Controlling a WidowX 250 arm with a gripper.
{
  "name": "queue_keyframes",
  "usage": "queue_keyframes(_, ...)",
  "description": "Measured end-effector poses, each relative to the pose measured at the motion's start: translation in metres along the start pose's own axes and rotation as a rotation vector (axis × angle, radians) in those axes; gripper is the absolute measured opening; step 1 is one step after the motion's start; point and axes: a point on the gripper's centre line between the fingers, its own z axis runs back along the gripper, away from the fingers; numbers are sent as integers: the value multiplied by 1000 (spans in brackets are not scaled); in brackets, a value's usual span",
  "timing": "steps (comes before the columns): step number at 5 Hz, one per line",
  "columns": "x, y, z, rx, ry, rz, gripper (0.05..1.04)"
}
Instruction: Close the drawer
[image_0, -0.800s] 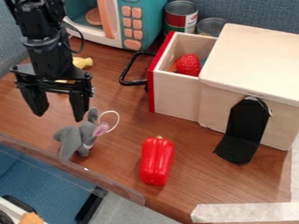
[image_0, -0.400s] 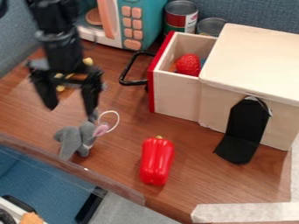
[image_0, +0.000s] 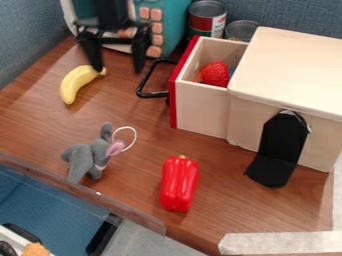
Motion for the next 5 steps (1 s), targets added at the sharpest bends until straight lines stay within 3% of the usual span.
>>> queue_keyframes(1, 28, -8, -4, -32, -22, 13, 1000)
queue_keyframes(3, 46, -21, -45, -65, -30, 19, 1000)
queue_keyframes(4, 51, -28, -69, -73, -3, 36, 948)
queue_keyframes(5, 51, -30, -69, -67, -4, 12, 664)
